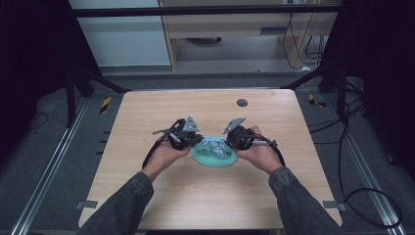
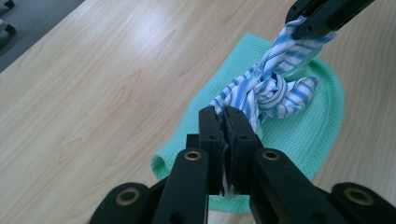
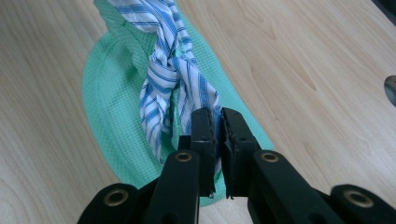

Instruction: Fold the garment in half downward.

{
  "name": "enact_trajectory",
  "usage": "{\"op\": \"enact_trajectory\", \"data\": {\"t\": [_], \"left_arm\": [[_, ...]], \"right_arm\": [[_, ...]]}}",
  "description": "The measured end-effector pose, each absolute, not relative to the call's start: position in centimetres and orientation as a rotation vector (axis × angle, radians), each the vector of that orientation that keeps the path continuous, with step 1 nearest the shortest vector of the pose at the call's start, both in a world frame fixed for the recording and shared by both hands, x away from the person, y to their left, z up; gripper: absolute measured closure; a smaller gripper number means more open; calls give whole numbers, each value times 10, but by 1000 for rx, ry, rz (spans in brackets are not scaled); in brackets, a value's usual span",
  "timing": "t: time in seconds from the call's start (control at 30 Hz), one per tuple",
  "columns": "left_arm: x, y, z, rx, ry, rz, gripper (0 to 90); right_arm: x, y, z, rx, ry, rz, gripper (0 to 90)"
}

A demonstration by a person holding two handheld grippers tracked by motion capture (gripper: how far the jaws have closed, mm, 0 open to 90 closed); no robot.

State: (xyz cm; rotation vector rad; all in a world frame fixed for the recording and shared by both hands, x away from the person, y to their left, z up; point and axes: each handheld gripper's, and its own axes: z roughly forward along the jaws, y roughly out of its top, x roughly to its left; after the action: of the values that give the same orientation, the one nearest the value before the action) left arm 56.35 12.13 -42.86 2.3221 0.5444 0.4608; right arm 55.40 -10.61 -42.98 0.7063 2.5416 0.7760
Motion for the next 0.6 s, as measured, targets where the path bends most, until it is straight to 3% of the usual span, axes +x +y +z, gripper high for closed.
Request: {"op": "enact_trajectory", "data": {"t": [0.6], "left_arm": [[544,128,-446,2342,512,402,858]], "right_arm": [[531,-106,-442,661,2577,792,842]]}}
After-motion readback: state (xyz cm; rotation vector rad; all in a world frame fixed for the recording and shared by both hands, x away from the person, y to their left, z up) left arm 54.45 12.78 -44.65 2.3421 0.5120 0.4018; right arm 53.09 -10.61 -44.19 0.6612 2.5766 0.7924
